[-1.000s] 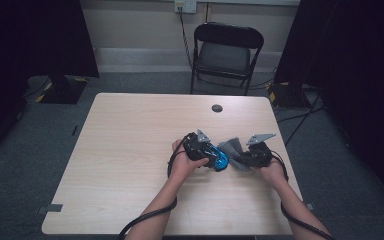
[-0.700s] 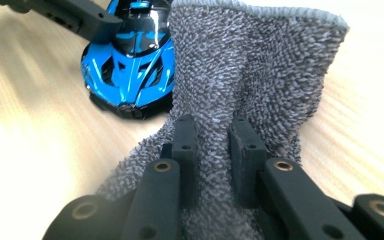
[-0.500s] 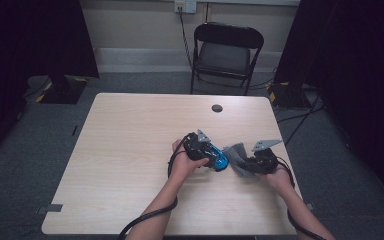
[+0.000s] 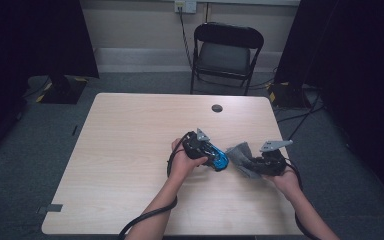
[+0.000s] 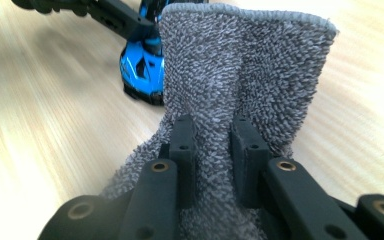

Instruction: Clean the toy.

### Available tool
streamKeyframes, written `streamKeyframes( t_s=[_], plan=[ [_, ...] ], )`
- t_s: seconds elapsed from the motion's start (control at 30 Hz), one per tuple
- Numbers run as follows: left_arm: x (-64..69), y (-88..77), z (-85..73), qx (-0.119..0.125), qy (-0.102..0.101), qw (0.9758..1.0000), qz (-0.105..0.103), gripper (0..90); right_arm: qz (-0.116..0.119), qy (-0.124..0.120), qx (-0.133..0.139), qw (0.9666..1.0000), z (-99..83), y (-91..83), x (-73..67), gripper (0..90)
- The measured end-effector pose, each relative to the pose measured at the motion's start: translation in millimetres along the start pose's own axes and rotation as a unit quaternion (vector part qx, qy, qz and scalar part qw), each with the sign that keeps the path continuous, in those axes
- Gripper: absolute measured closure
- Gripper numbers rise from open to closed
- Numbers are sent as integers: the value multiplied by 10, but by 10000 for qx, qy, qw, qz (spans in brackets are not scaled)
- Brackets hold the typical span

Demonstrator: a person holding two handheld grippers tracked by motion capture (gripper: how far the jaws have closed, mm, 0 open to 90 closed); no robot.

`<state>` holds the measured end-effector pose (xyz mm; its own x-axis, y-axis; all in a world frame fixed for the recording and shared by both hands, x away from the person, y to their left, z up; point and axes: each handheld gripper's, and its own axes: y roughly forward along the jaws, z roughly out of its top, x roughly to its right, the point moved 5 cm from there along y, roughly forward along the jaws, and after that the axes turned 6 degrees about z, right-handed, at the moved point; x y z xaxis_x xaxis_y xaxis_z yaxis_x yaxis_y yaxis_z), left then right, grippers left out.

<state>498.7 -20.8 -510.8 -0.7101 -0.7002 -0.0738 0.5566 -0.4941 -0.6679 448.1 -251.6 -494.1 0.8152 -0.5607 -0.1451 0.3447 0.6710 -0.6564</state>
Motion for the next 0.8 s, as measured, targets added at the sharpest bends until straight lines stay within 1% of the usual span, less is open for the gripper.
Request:
streamKeyframes(
  t_s=[0.03,0.07,0.1,0.13,0.23,0.3,0.37,0.4,0.53,0.6,0.67,0.77,0.8],
  plan=[
    [0,0,0,0,0,10000,0,179,0,0,0,10000,0,0,0,747],
    [2,-35,10,10,16,10000,-39,179,6,3,12,10000,21,-18,0,747],
    [3,-74,25,32,45,10000,-45,180,19,-3,74,10000,89,-47,-20,747],
    [0,-151,57,96,106,9999,-30,179,30,-31,70,10000,109,-49,-31,747],
    [-17,-278,83,153,75,9998,-69,179,66,-86,88,9999,186,-40,-84,747],
    [-50,-367,69,189,70,9998,-67,178,103,-132,91,9998,260,-14,-144,747],
    [-105,-445,35,174,78,9998,-32,178,163,-188,106,9996,321,16,-204,747],
    [-139,-493,13,169,34,9999,-12,178,184,-217,113,9995,356,37,-241,747],
    [-300,-729,-85,221,-48,9997,123,180,339,-372,125,9987,506,161,-417,746],
    [-388,-845,-147,227,-71,9995,221,180,447,-445,142,9979,584,242,-523,746],
    [-461,-942,-218,243,-131,9992,297,179,530,-551,103,9970,647,336,-627,746],
    [-524,-1043,-351,185,-232,9990,325,181,656,-672,4,9956,705,488,-761,745],
    [-529,-1055,-370,183,-258,9990,324,182,687,-711,-35,9951,718,549,-802,745]
  ],
)
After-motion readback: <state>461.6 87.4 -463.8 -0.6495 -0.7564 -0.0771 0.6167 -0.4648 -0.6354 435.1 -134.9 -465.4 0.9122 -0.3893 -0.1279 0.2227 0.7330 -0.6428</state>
